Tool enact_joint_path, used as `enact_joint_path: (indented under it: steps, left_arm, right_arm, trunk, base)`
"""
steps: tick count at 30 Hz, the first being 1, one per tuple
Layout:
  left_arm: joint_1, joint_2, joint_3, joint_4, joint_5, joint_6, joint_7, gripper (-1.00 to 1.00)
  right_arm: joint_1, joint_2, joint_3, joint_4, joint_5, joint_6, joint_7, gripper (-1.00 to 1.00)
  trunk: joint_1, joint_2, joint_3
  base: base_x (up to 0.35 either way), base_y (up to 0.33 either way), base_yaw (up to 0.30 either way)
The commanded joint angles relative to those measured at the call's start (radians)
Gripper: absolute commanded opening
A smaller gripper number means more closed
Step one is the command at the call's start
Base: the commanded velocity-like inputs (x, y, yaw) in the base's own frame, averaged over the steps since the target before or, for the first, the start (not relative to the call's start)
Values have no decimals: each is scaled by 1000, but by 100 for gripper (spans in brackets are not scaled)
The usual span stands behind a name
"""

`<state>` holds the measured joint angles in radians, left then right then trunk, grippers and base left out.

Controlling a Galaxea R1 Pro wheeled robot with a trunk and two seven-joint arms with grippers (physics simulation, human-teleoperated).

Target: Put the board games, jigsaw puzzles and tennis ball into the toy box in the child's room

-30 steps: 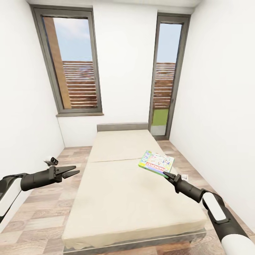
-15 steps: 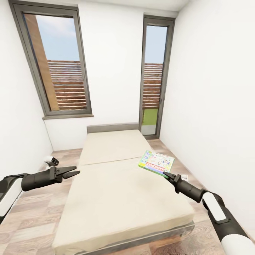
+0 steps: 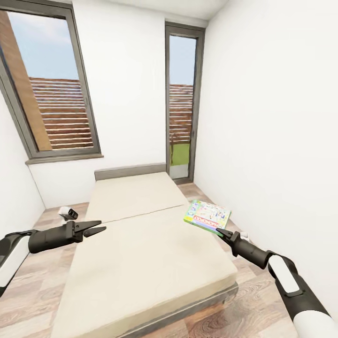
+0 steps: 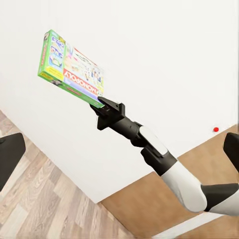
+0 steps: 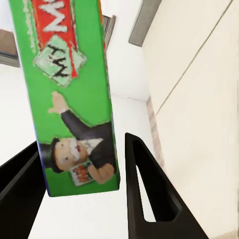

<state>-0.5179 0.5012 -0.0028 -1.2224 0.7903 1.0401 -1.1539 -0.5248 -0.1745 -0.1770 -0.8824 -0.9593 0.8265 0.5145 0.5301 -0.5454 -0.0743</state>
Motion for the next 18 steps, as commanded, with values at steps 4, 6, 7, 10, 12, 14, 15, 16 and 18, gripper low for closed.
enact_joint_path:
  steps: [4, 6, 7, 10, 12, 14, 15, 16, 18]
  left_arm:
    - [-1, 2, 4, 0, 2, 6, -3, 100]
    - [-1, 2, 5, 0, 2, 6, -5, 100]
    - [-1, 2, 6, 0, 2, 6, -6, 100]
    - [-1, 2, 7, 0, 1, 6, -7, 100]
    - [-1, 1, 7, 0, 1, 6, -7, 100]
    - [-1, 1, 6, 0, 0, 6, -7, 100]
    - [-1, 1, 6, 0, 0, 6, -7, 100]
    - [-1, 0, 6, 0, 0, 6, -7, 100]
    - [-1, 0, 6, 0, 0, 5, -7, 100]
  right_arm:
    - [-1, 1, -2, 2, -5, 8, 2, -100]
    - [-1, 1, -2, 2, -5, 8, 2, -100]
    - [-1, 1, -2, 2, -5, 8, 2, -100]
    - [-1, 1, -2, 2, -6, 7, 2, -100]
    - [-1, 1, -2, 3, -6, 7, 2, -100]
    - [-1, 1, -2, 3, -6, 7, 2, -100]
    - [-2, 1, -2, 3, -6, 7, 2, -100]
    - [-2, 1, -2, 3, -5, 6, 2, -100]
    - [-2, 1, -3, 3, -5, 6, 2, -100]
  trunk:
    - [0, -2, -2]
    - [0, -2, -2]
    - [0, -2, -2]
    - [0, -2, -2]
    - [0, -2, -2]
    - [0, -2, -2]
    - [0, -2, -2]
    - [0, -2, -2]
    - [0, -2, -2]
  base:
    - [0, 0, -275]
    - [0, 0, -275]
    - [0, 0, -275]
    - [0, 0, -275]
    - [0, 0, -275]
    - [0, 0, -275]
    - [0, 0, -275]
    - [0, 0, -275]
    - [0, 0, -275]
